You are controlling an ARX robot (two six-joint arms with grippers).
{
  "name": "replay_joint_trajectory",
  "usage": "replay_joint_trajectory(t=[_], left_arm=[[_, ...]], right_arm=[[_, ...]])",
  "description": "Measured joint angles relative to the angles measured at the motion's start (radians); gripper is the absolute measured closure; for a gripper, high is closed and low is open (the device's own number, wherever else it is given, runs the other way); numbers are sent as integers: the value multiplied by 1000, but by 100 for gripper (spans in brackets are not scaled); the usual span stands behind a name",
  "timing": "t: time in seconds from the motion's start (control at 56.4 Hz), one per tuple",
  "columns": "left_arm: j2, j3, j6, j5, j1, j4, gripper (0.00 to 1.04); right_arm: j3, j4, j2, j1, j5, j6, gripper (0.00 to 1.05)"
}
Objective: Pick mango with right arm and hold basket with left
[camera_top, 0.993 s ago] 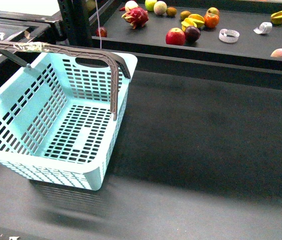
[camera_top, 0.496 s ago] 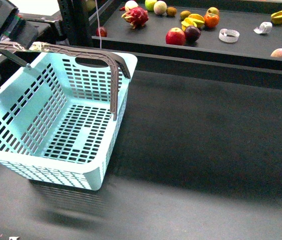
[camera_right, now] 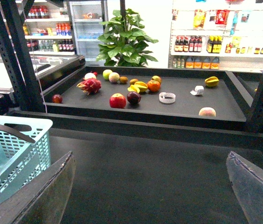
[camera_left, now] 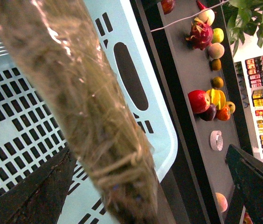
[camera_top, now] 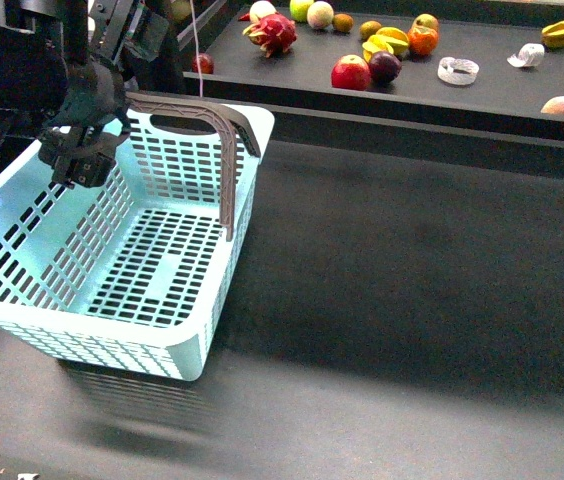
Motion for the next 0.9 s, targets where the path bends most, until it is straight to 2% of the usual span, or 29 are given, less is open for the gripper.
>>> replay_joint_trajectory(t=[0.106, 0.319, 0.426, 0.479, 0.55, 0.745, 0.904], left_arm=[[47, 52, -15, 5, 0, -22, 11], [65, 80, -37, 11, 0, -29, 51], [65, 80, -49, 11, -2, -29, 80], [64, 78, -94, 12, -5, -28, 91], [55, 68, -142, 20, -7, -26, 100], [-1, 1, -109, 8, -16, -31, 100], [-86, -117, 1, 7, -37, 11, 100]], right_arm=[[0, 0, 0, 0, 0, 0, 8], [0, 0, 0, 0, 0, 0, 8], [0, 0, 0, 0, 0, 0, 8], [0, 0, 0, 0, 0, 0, 8], [0, 0, 0, 0, 0, 0, 8], [0, 0, 0, 0, 0, 0, 8], [0, 0, 0, 0, 0, 0, 8]])
